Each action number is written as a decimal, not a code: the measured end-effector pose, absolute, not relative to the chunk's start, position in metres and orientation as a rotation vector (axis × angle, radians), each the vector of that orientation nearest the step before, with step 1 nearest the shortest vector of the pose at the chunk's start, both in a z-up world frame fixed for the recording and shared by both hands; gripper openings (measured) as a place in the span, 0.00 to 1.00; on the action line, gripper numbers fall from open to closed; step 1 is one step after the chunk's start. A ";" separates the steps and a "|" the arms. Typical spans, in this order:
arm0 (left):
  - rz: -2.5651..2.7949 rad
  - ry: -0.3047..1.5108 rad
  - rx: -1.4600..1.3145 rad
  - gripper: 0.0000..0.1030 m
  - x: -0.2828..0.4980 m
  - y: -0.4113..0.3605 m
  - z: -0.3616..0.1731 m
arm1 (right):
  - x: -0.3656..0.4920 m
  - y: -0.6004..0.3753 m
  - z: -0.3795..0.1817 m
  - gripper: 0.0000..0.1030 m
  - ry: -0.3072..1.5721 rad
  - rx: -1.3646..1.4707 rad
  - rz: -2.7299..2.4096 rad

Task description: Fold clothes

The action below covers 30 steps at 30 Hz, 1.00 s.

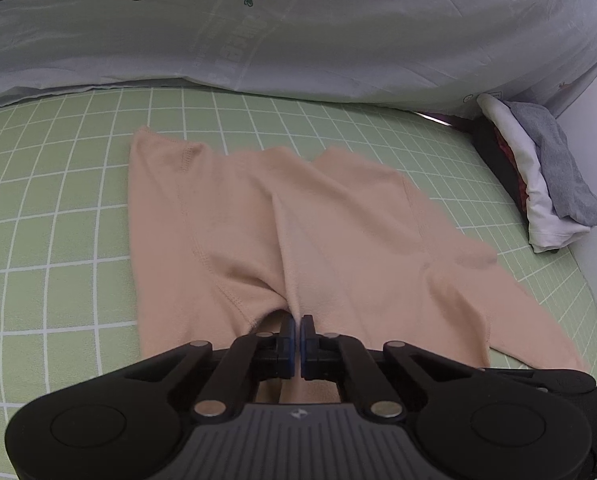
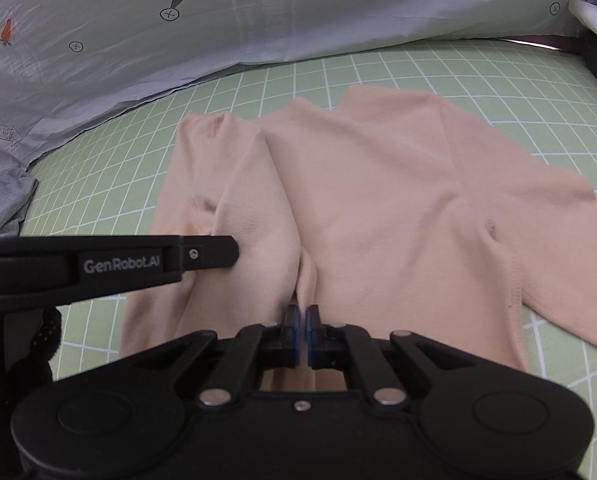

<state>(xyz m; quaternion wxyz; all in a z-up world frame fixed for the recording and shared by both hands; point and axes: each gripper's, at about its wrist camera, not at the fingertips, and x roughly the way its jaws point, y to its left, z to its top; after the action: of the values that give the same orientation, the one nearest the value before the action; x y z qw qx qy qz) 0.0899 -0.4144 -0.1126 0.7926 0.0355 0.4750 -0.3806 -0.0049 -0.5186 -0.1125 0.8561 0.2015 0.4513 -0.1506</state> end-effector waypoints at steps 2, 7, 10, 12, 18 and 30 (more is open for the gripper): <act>-0.783 1.024 0.047 0.02 0.094 -0.403 -0.113 | -0.005 -0.521 -0.113 0.03 0.946 0.420 -0.329; -0.701 1.045 -0.005 0.03 0.102 -0.382 -0.121 | -0.005 -0.522 -0.115 0.03 0.944 0.411 -0.322; -0.681 1.056 0.000 0.05 0.103 -0.381 -0.125 | -0.002 -0.518 -0.115 0.04 0.953 0.371 -0.314; -0.674 1.049 0.014 0.11 0.103 -0.383 -0.123 | -0.003 -0.519 -0.115 0.06 0.954 0.373 -0.312; -0.647 1.023 0.075 0.40 0.093 -0.378 -0.107 | -0.017 -0.519 -0.108 0.46 0.942 0.384 -0.337; -0.584 1.095 0.255 0.64 0.011 -0.352 -0.114 | -0.104 -0.538 -0.089 0.91 0.846 0.457 -0.446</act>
<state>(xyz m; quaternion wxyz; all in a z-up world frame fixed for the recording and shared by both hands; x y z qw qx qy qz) 0.0106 -0.3525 -0.1141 0.8059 0.1191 0.5117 -0.2729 -0.1040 -0.5376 -0.0887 0.8627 0.2180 0.4036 -0.2127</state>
